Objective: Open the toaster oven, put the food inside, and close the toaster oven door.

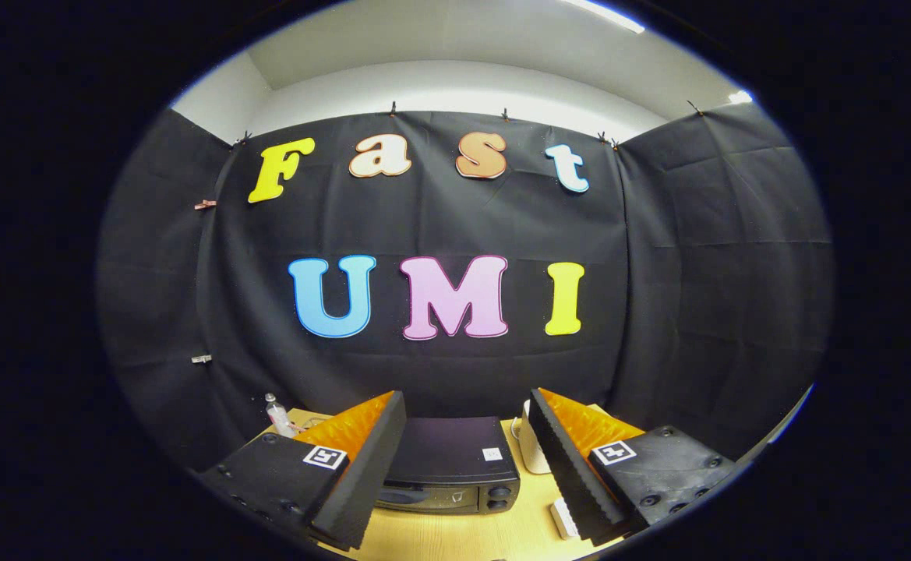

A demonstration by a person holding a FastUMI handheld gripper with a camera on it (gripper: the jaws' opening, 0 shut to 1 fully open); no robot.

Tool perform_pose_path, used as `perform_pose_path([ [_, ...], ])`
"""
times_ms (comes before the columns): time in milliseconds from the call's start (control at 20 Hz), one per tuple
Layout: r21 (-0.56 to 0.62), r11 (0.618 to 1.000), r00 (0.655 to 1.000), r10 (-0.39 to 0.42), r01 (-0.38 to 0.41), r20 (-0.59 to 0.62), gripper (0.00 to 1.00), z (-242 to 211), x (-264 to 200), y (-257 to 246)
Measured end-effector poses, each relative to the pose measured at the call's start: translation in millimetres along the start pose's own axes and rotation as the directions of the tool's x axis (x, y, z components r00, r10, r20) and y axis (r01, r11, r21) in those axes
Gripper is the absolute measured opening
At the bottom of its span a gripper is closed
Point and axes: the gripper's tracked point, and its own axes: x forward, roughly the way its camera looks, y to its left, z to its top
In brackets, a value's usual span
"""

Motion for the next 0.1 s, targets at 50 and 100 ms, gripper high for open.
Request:
perform_pose_path([
  [50,-0.001,1.0,1.0,0.002,-0.002,-0.001,0.98,-1.0,-0.8,0.8],
  [100,-0.005,1.0,1.0,0.0,0.0,-0.003,0.98,-1.6,-0.4,-0.4],
])
